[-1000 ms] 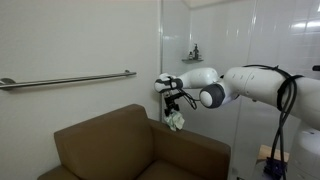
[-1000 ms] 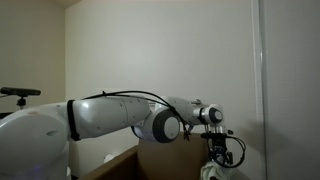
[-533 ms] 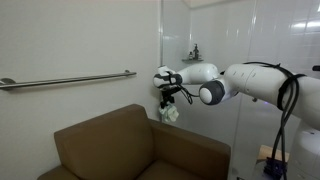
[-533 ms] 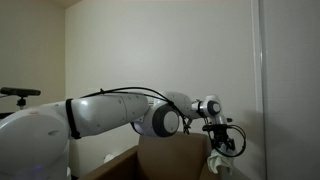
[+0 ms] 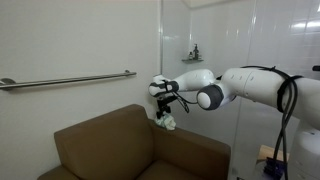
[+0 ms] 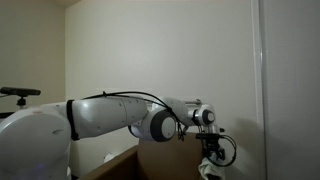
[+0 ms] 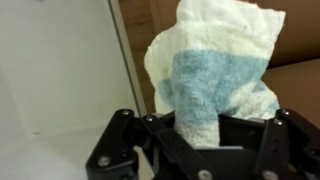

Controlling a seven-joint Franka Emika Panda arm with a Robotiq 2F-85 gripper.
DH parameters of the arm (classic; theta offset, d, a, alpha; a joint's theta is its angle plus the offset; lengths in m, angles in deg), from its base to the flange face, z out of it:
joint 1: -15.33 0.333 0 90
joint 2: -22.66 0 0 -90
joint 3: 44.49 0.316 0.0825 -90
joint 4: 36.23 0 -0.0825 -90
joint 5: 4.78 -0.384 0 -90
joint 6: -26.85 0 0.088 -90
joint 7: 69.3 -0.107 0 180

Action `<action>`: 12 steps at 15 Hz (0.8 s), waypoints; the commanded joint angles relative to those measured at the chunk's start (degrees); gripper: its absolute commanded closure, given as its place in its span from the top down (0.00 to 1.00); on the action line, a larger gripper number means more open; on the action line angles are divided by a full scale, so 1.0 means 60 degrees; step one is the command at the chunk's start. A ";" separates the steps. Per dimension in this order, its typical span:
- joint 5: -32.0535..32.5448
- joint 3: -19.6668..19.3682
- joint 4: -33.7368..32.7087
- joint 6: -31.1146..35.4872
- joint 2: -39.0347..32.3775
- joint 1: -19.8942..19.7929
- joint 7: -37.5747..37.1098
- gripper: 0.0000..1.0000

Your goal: Use the towel to wipe the arm rest

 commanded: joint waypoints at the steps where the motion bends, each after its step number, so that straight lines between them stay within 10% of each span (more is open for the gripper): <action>1: -0.0029 0.0206 0.0707 0.0121 -0.0158 0.0338 0.0299 0.04; 12: 0.0220 -0.0474 0.0723 0.1687 -0.0357 0.0420 -0.1695 0.06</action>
